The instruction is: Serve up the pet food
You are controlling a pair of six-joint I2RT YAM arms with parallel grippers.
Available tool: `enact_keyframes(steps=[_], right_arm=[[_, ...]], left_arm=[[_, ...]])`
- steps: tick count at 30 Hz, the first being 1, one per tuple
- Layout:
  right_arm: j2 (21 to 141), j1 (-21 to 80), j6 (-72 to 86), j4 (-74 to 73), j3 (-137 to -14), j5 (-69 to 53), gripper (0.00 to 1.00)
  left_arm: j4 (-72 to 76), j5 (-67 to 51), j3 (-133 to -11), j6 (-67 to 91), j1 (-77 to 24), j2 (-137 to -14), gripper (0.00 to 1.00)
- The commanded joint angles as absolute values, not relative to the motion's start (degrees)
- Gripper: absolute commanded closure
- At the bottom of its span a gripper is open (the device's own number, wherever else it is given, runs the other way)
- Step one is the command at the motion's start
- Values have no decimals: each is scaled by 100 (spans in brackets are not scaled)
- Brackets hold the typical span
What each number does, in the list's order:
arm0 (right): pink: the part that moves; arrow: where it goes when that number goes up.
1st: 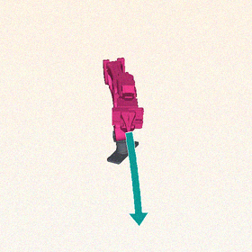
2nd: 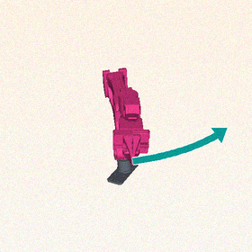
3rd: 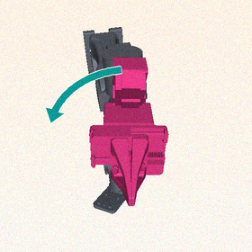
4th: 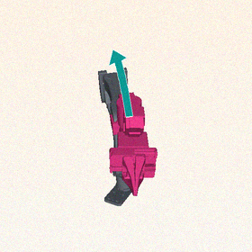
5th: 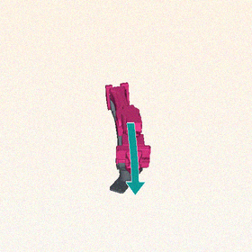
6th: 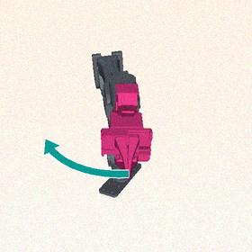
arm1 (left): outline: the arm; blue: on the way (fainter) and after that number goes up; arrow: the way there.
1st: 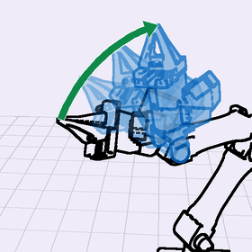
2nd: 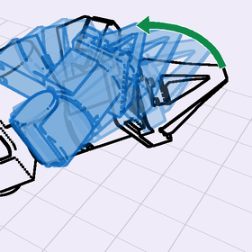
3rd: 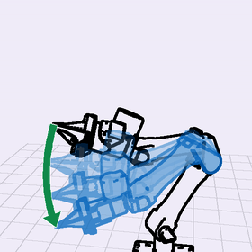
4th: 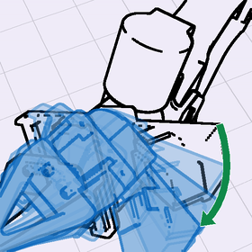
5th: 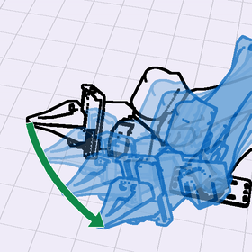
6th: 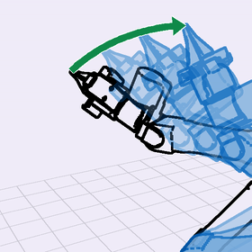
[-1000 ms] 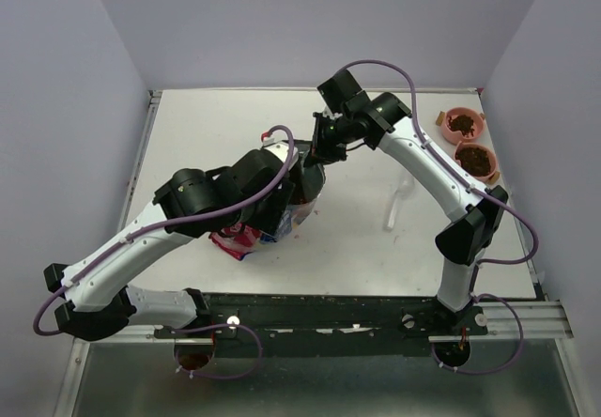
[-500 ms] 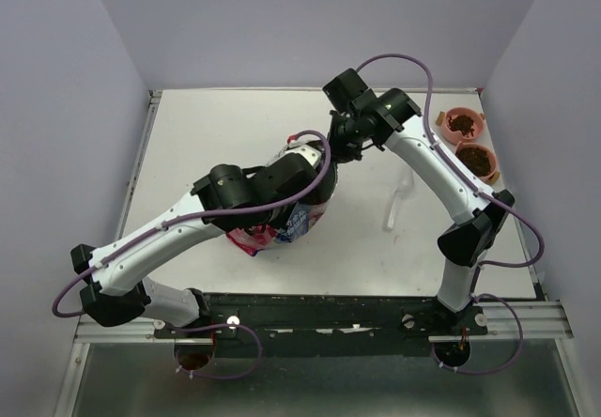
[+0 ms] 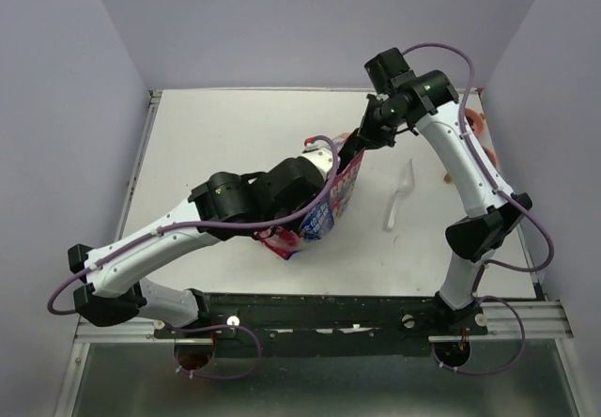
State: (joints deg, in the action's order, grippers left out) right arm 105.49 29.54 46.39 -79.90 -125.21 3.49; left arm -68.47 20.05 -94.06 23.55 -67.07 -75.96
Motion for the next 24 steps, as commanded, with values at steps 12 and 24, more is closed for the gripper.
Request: enact_keyframes(steps=[12,24], right_arm=[[10485,2558,2728,-7356,-13657,-711,62],[9801,2558,2013,-6417,-12824,-2328,29]], left_arm=[[-6223,422,-9035,2531,-6724,-6733,100],[-5951,0,-8552,2558,-5837,-6135,100]])
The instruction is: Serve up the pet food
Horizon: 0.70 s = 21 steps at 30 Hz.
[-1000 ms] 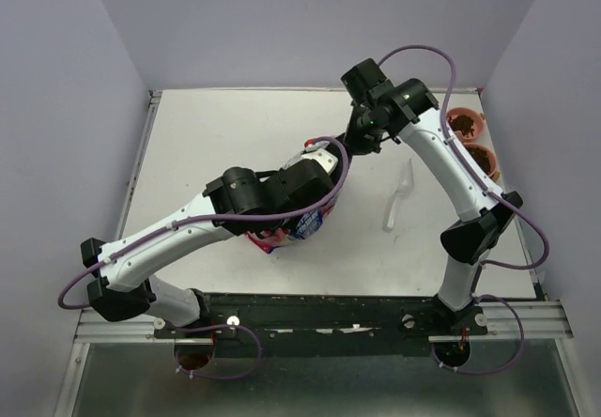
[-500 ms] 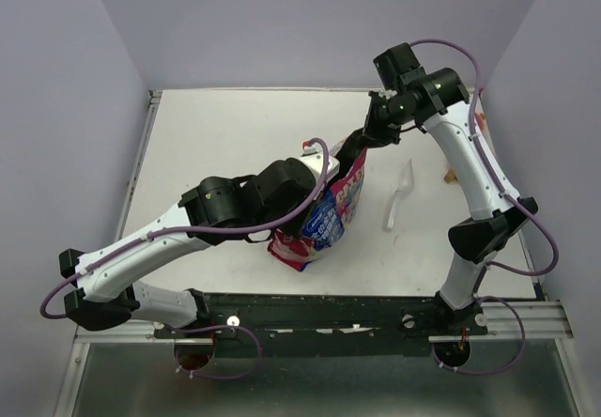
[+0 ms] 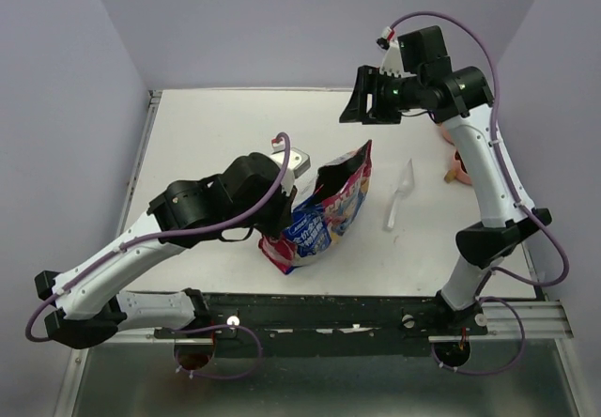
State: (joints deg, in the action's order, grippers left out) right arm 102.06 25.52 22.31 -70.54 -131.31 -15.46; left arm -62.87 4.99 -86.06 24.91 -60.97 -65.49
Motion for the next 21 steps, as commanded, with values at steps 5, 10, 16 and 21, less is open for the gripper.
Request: enact_keyframes(steps=[5,10,16,21], right_arm=[[8539,2566,1835,-4203,-11135,-3004,24],[7787,2566,1925,-2391,-9880,-3741,10],[8226,2566,767,-2479,-9423,-5070,9],[8297,2540,317,-1987,-9219,-4554,9]], left_arm=[[-5828,-360,-8350,2417,-5371,-5880,100],[-5897,-116,-8376,2373,-4966,-5915,100],[-5688,-278,-8429,2128,-4413,-5924,100],[-5467,-1036,-8569,1741,-4236,-5976,100]])
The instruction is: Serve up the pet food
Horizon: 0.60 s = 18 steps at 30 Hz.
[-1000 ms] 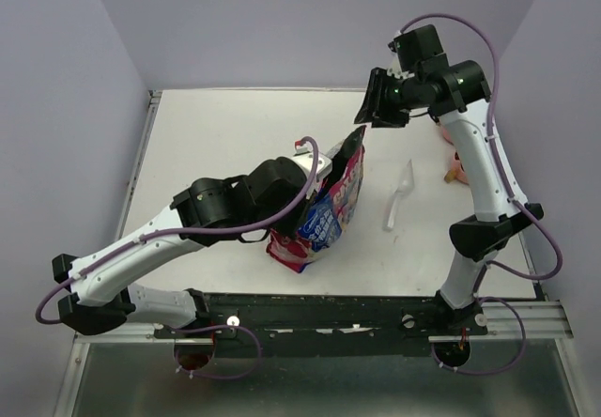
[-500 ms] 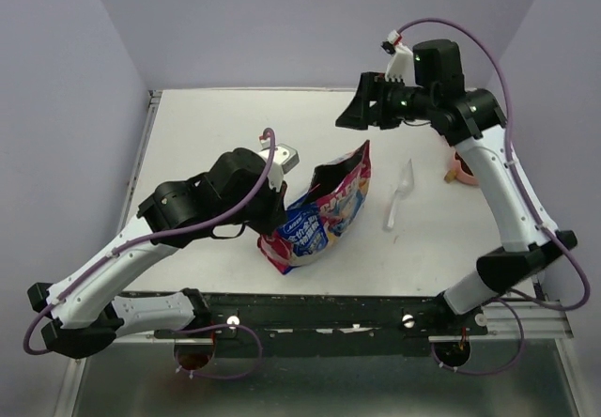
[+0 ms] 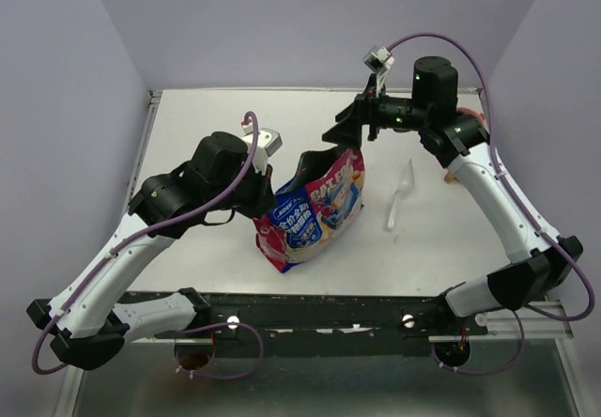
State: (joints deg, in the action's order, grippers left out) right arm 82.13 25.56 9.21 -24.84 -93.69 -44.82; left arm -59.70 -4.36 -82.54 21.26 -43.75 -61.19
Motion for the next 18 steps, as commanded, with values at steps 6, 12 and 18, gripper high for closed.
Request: enact_keyframes(steps=[6,12,18], right_arm=[[8552,1690,1500,-1497,-9212,-6188,14],[8367,721,4966,3454,-7620,-8270,20],[8358,220,3701,1855,-6971,-7700,22]], left_arm=[[-5502,-1274,-8578,1731,-4175,-5994,100],[-5747,-1362,-8666,1608,-4034,-6073,100],[-5809,-1476,-8692,1608,-3946,-6222,100]])
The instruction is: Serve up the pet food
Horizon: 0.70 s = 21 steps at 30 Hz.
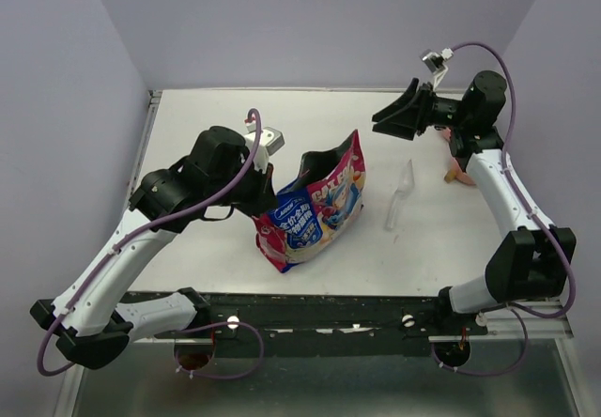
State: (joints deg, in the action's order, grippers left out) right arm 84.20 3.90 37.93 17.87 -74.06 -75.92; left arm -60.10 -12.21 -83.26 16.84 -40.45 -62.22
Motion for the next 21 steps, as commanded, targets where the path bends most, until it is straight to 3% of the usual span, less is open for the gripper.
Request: enact_keyframes(steps=[1,6,12,21], right_arm=[[8358,228,3474,1628,-6918,-7647,22],[8437,334,2119,168,-6996,-7426,23],[8683,571,1819,236,-7058,-7681,27],[9176,1159,1864,475,-7189,-7920,43]], left_arm=[[-5844,-1529,-8701,1600,-3929,-6249,100],[-5915,-1652,-8631,1608,-3903,-6275,100],[-6038,-1653,-8517,1687,-3832,-6258,100],[-6275,-1573,-8499,1819,-3753,-6188,100]])
